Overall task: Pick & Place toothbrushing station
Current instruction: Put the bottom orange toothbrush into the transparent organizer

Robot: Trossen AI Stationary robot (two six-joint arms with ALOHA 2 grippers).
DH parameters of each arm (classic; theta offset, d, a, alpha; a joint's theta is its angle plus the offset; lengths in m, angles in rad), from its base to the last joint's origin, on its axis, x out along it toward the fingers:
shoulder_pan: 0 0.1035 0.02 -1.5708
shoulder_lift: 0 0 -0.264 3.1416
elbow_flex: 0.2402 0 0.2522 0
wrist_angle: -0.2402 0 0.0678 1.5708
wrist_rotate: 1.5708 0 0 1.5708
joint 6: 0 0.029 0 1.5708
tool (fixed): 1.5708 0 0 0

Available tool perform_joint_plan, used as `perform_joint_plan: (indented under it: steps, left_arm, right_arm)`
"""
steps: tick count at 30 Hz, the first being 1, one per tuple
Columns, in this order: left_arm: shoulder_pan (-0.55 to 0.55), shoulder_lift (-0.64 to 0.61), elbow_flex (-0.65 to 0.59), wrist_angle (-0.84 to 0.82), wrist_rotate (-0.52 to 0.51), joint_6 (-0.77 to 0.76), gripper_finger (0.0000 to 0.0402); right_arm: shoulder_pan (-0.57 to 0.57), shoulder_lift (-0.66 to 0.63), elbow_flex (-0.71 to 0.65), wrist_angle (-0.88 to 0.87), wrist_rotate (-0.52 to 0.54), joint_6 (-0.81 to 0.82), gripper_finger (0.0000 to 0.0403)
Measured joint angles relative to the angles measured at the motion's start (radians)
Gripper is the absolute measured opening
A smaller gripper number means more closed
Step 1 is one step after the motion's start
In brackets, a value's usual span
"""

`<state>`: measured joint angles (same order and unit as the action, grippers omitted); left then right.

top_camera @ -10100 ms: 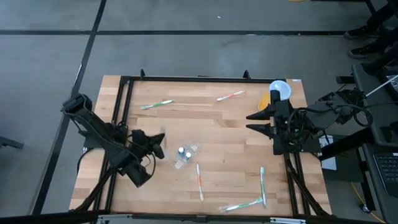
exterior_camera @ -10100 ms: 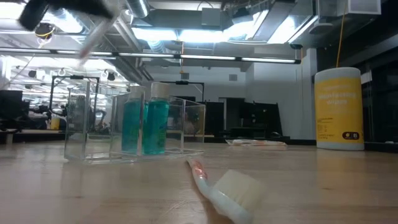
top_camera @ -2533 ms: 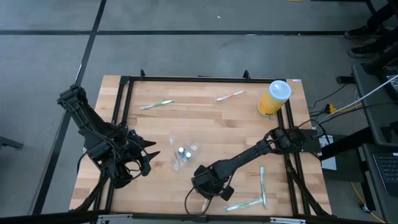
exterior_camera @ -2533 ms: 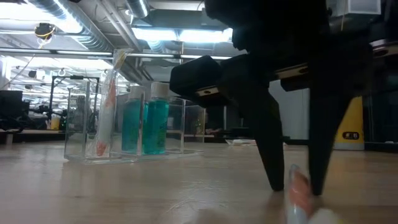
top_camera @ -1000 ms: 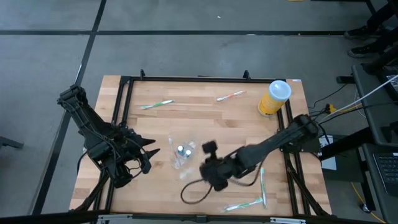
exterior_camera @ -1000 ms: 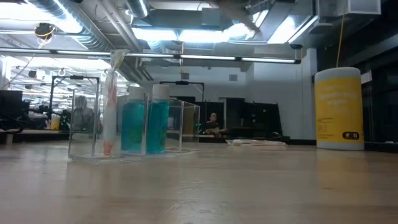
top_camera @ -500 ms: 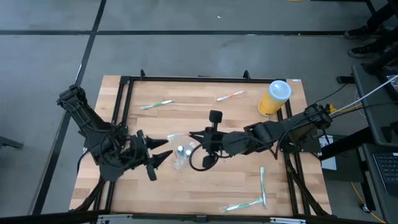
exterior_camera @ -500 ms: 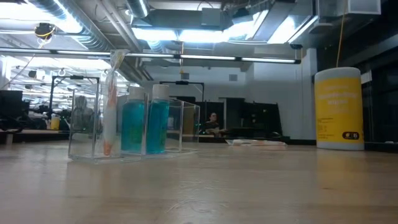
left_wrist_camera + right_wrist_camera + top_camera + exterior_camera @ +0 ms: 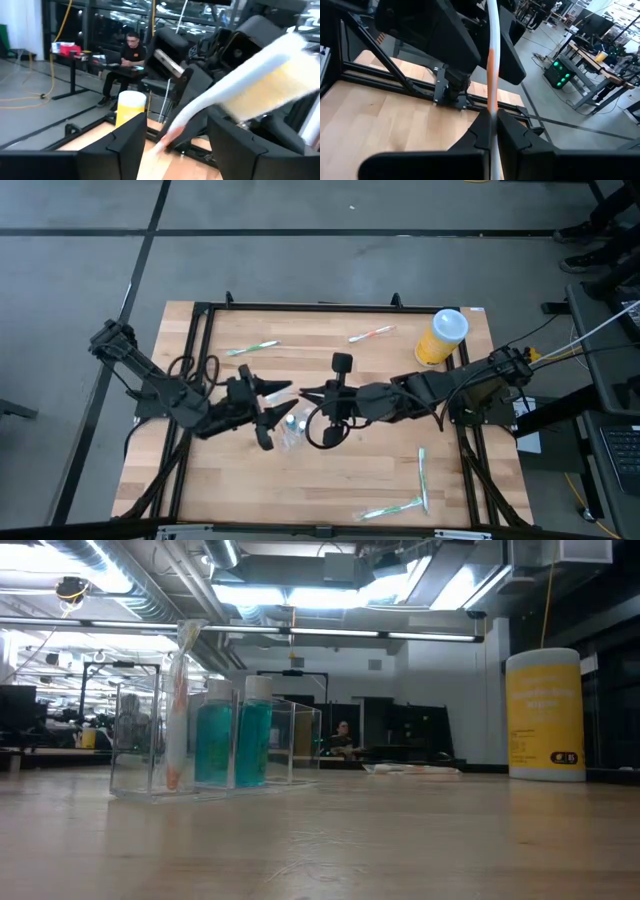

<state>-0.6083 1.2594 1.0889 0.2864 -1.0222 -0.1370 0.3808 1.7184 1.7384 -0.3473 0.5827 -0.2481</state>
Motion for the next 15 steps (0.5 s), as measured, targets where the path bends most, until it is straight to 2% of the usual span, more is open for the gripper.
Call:
perform_joint_plan:
  steps: [6, 10, 15]
  left_arm:
    - [0.025, 0.000, 0.000, 0.049, 0.020, 0.054, 0.0153]
    - [0.024, 0.000, 0.000, 0.056, 0.018, 0.069, 0.0102]
    - [0.024, -0.001, 0.000, 0.058, -0.033, 0.077, 0.0025]
  right_arm:
    - [-0.005, 0.000, 0.000, 0.000, 0.000, -0.022, 0.0011]
    - [-0.014, 0.000, 0.000, 0.000, -0.003, -0.025, 0.0011]
    - [-0.021, 0.000, 0.000, -0.001, -0.022, -0.024, 0.0011]
